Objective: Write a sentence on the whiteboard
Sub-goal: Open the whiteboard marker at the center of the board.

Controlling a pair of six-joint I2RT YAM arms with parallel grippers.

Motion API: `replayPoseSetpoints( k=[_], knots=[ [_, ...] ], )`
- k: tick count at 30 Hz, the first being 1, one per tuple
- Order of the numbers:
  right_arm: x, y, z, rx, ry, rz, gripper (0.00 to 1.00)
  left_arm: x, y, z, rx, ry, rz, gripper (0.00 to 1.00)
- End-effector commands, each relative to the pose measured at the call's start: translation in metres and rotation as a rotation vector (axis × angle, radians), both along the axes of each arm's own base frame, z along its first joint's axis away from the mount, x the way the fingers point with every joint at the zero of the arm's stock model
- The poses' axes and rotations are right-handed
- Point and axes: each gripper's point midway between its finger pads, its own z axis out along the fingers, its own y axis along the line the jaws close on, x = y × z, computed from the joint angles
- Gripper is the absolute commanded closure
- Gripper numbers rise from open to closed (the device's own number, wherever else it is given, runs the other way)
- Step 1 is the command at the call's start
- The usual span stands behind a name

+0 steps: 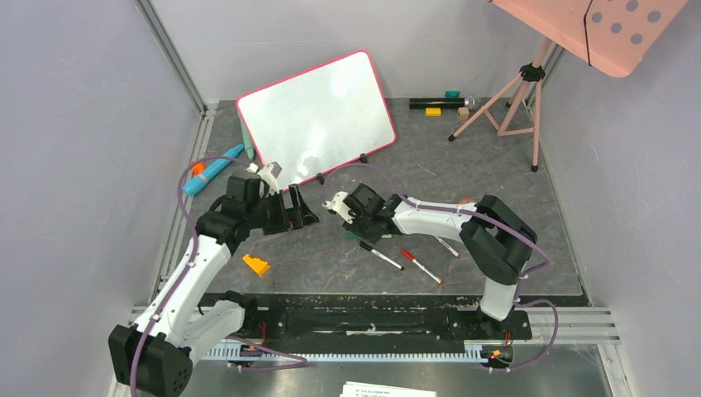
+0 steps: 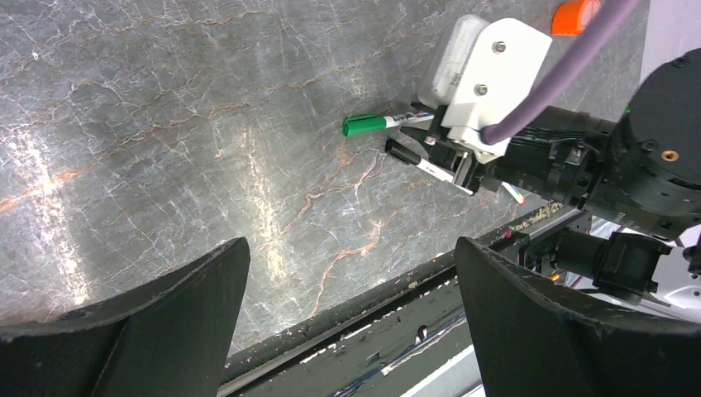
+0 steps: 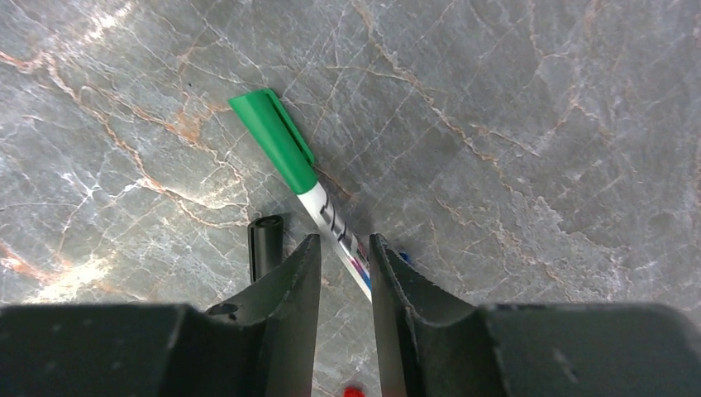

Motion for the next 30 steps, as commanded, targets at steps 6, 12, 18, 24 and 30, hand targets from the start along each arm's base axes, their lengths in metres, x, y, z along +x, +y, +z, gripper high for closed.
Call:
replayPoseSetpoints(
  k=[6, 12, 18, 24, 30],
  knots=[
    [0.019, 0.021, 0.017, 0.039, -0.047, 0.029, 1.00, 0.002, 0.001, 0.008, 0.023, -0.034, -0.016, 0.00],
    [0.034, 0.027, 0.053, 0.086, -0.116, 0.003, 1.00, 0.003, -0.001, 0.008, 0.014, -0.023, -0.022, 0.00],
    [0.035, 0.030, 0.088, 0.184, -0.112, -0.039, 1.00, 0.004, -0.009, 0.011, -0.028, 0.013, -0.029, 0.00],
    [0.020, 0.033, 0.118, 0.311, -0.076, -0.094, 1.00, 0.012, -0.028, 0.030, -0.152, 0.010, -0.045, 0.00],
    [-0.002, 0.049, 0.143, 0.504, 0.025, -0.142, 1.00, 0.016, -0.050, 0.046, -0.295, 0.028, -0.084, 0.00]
  ],
)
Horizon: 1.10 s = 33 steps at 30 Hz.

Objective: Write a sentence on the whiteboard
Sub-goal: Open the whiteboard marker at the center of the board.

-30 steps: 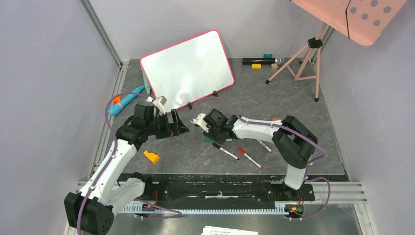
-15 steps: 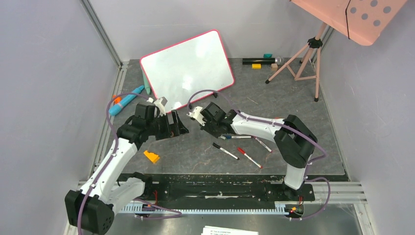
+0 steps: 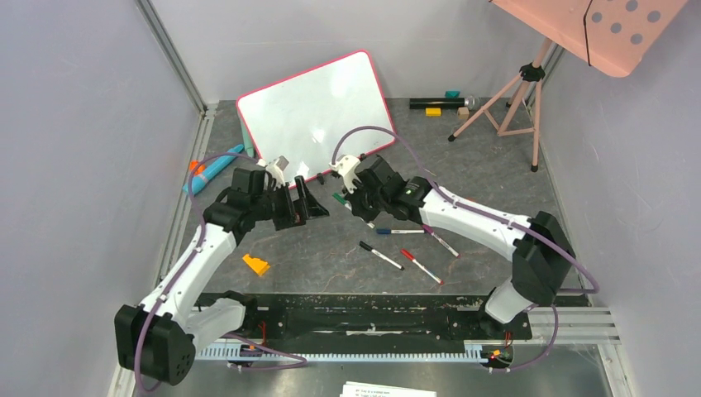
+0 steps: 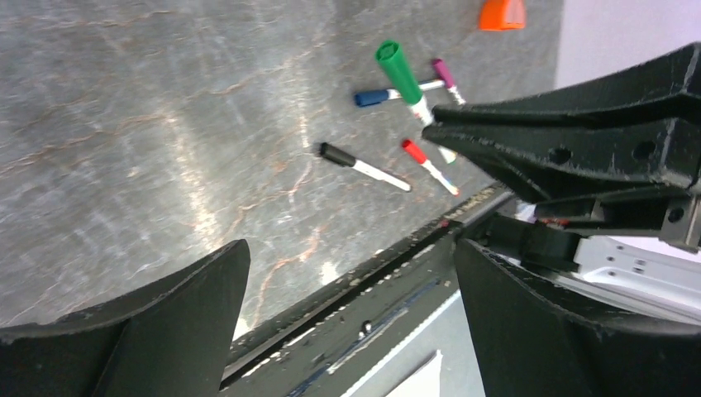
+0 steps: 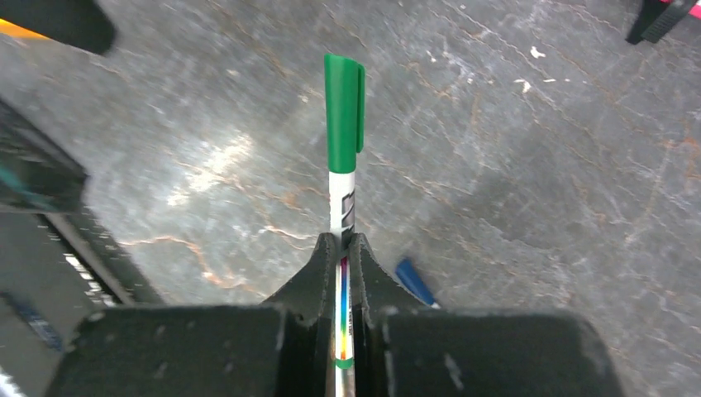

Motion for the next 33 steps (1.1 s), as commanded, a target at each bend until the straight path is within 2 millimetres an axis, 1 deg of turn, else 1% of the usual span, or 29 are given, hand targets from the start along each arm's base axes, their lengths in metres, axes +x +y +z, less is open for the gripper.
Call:
replayPoseSetpoints(
  k=[1, 3, 6, 12, 16, 21, 23, 27, 33],
  knots=[
    [-0.020, 0.025, 0.034, 0.230, 0.095, -0.021, 1.00, 0.010, -0.028, 0.042, -0.193, -0.036, -0.042, 0.00],
    [-0.027, 0.035, 0.044, 0.302, 0.137, -0.012, 1.00, 0.010, -0.034, 0.048, -0.248, -0.027, -0.047, 0.00],
    [-0.029, 0.042, 0.052, 0.372, 0.164, -0.037, 1.00, 0.012, -0.041, 0.054, -0.315, -0.028, -0.054, 0.01],
    [-0.034, 0.051, 0.061, 0.441, 0.202, -0.028, 1.00, 0.017, -0.042, 0.056, -0.311, -0.033, -0.053, 0.03],
    [-0.038, 0.052, 0.064, 0.460, 0.221, -0.026, 1.00, 0.020, -0.036, 0.052, -0.264, -0.035, -0.019, 0.08],
    [-0.041, 0.056, 0.067, 0.498, 0.243, -0.025, 1.00, 0.020, -0.034, 0.047, -0.248, -0.030, -0.014, 0.21],
    [-0.041, 0.057, 0.070, 0.504, 0.241, -0.022, 1.00, 0.022, -0.030, 0.049, -0.226, -0.040, 0.000, 0.21],
    [-0.043, 0.054, 0.074, 0.500, 0.238, -0.019, 1.00, 0.022, -0.030, 0.053, -0.220, -0.048, -0.011, 0.22],
    [-0.048, 0.044, 0.077, 0.463, 0.224, -0.007, 1.00, 0.014, -0.031, 0.052, -0.235, -0.032, -0.028, 0.23]
  ],
)
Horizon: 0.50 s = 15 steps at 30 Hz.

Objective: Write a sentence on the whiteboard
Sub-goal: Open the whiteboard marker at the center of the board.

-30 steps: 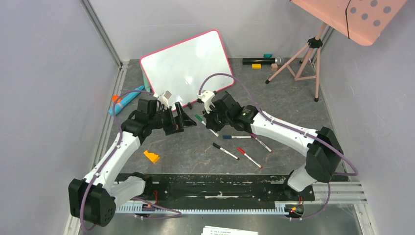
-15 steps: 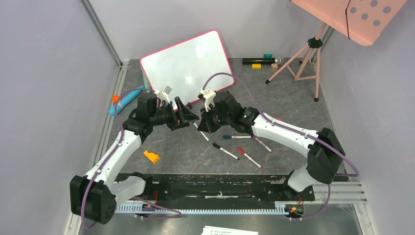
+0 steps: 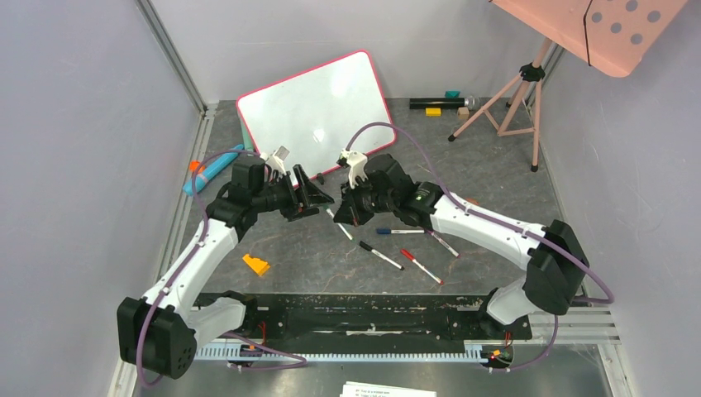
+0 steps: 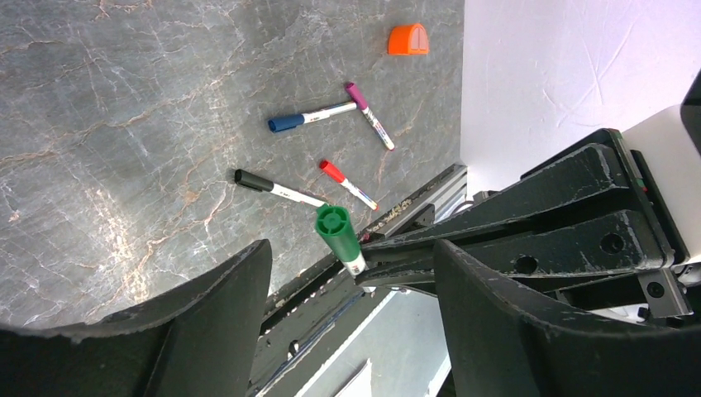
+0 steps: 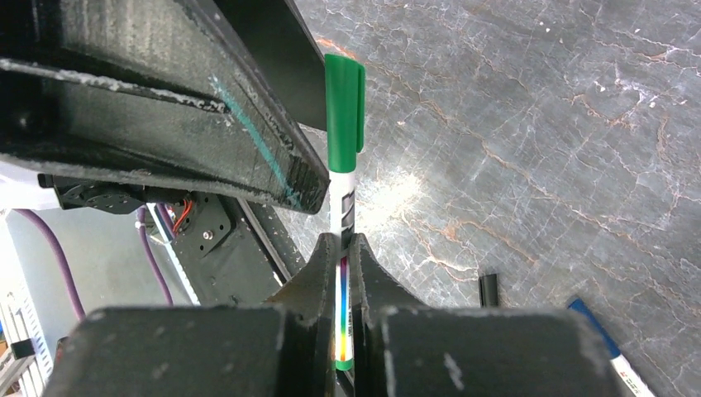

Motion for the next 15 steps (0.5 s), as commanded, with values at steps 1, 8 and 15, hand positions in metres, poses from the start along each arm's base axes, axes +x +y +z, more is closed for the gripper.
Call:
replayPoseSetpoints(
  k=[1, 8, 15],
  knots=[
    [-0.0041, -0.0047, 0.0268, 0.035, -0.055, 0.016, 1.00, -0.0029, -0.0022, 0.0169, -0.022, -0.052, -0.031, 0.24],
    [-0.0067, -0.0109, 0.0273, 0.035, -0.061, 0.004, 1.00, -0.0036, -0.0077, 0.0127, -0.061, -0.013, -0.044, 0.29],
    [-0.0092, -0.0122, 0.0260, 0.029, -0.060, 0.018, 1.00, -0.0030, -0.0094, 0.0124, -0.085, -0.007, -0.036, 0.46]
  ],
)
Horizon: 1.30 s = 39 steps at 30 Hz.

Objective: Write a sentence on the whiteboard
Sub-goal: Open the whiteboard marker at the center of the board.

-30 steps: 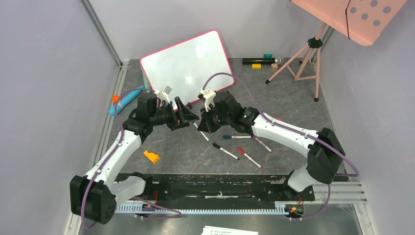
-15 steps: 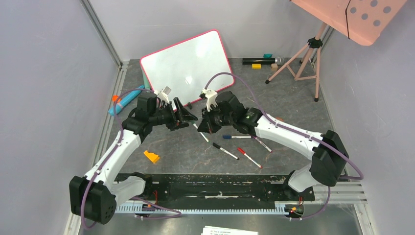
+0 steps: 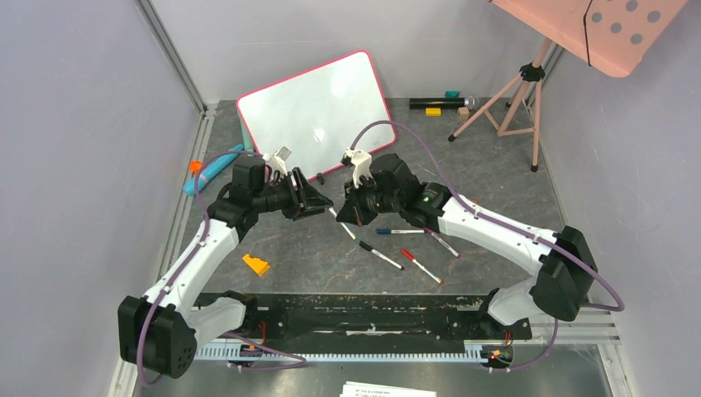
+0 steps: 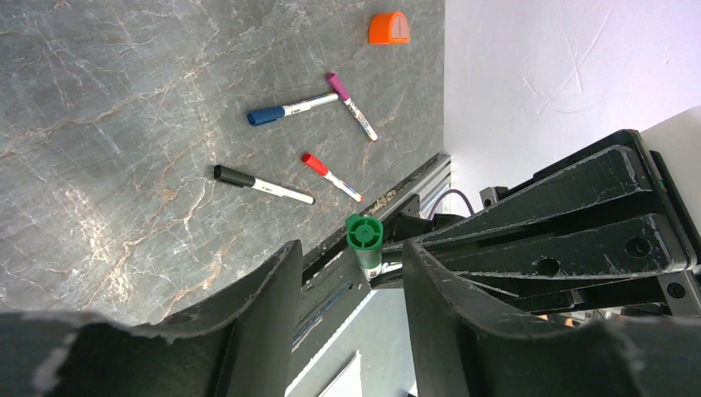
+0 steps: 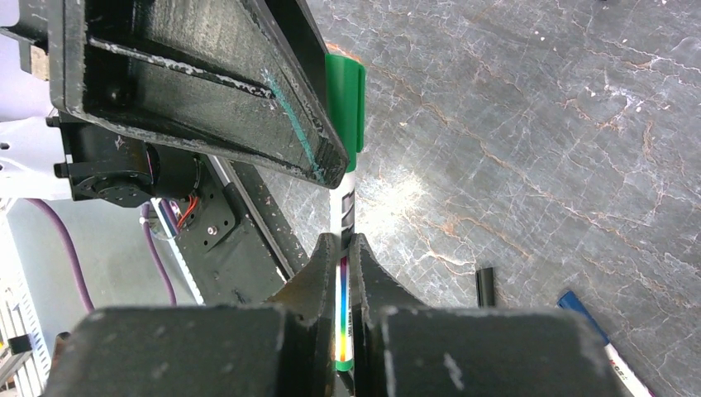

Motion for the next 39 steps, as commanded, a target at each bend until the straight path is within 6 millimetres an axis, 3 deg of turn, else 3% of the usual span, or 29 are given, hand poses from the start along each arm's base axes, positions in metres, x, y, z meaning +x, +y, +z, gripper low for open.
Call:
replayPoseSetpoints(
  k=[1, 4, 7, 23, 25, 28, 31, 32, 39],
  knots=[
    [-0.003, -0.003, 0.010, 0.017, -0.033, 0.011, 1.00, 0.001, -0.003, 0.008, -0.038, -0.014, 0.002, 0.46],
    [-0.005, -0.002, 0.010, 0.018, -0.029, 0.021, 1.00, 0.001, -0.002, 0.010, -0.031, -0.024, 0.005, 0.47],
    [-0.006, -0.001, 0.009, 0.019, -0.024, 0.032, 1.00, 0.002, -0.002, 0.009, -0.026, -0.021, 0.009, 0.55],
    [-0.007, 0.004, 0.009, 0.014, -0.021, 0.073, 1.00, 0.007, -0.001, 0.005, -0.003, -0.011, 0.013, 0.65],
    [-0.007, 0.006, 0.009, 0.013, -0.021, 0.078, 1.00, 0.007, -0.001, 0.005, -0.003, -0.013, 0.011, 0.71],
    [-0.006, 0.007, 0.009, 0.010, -0.023, 0.079, 1.00, 0.006, -0.001, 0.004, -0.004, -0.012, 0.002, 0.96],
    [-0.002, 0.007, 0.011, 0.007, -0.028, 0.062, 1.00, 0.005, -0.001, 0.009, -0.008, -0.027, 0.004, 0.98],
    [-0.001, 0.007, 0.012, 0.007, -0.029, 0.057, 0.96, 0.005, -0.001, 0.010, -0.008, -0.030, 0.006, 0.98],
    [0.006, 0.002, 0.024, 0.064, -0.036, -0.013, 0.42, 0.008, -0.002, 0.026, -0.036, 0.005, 0.040, 0.98]
  ],
)
